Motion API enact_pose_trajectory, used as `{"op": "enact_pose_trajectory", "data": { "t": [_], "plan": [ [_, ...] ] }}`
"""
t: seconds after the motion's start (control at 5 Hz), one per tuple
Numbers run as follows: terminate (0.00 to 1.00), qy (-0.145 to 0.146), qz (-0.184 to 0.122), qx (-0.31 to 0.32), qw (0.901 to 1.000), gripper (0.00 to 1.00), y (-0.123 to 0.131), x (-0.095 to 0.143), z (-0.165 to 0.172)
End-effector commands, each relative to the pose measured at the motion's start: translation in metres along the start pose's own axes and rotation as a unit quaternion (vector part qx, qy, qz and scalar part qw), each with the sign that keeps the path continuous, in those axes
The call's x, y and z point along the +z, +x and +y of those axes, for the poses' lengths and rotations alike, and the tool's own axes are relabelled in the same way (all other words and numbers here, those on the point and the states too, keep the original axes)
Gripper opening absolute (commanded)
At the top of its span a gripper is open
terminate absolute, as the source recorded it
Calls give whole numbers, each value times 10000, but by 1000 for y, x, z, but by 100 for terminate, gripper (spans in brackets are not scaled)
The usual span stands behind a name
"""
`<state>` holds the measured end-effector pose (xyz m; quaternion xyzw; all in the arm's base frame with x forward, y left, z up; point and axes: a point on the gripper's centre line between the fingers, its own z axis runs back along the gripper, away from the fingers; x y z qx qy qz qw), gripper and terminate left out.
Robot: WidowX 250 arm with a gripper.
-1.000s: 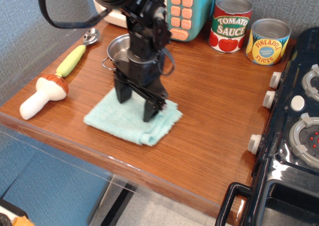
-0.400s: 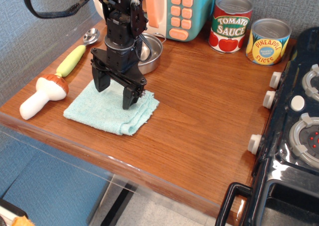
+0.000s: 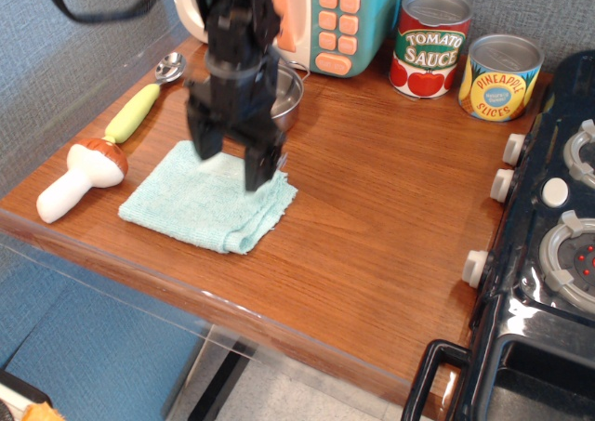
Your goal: Slide the folded cloth next to the mushroom
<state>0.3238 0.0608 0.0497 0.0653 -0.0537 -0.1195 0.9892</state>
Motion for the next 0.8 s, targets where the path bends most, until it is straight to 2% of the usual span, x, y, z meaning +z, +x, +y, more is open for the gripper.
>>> {"op": "enact_pose_trajectory", "data": {
  "t": [0.0, 0.4, 0.6],
  "plan": [
    [0, 12, -531, 70, 9986, 100, -1, 58, 8],
    [0, 12, -531, 70, 9986, 100, -1, 58, 8],
    [100, 12, -531, 70, 9986, 100, -1, 58, 8]
  ]
}}
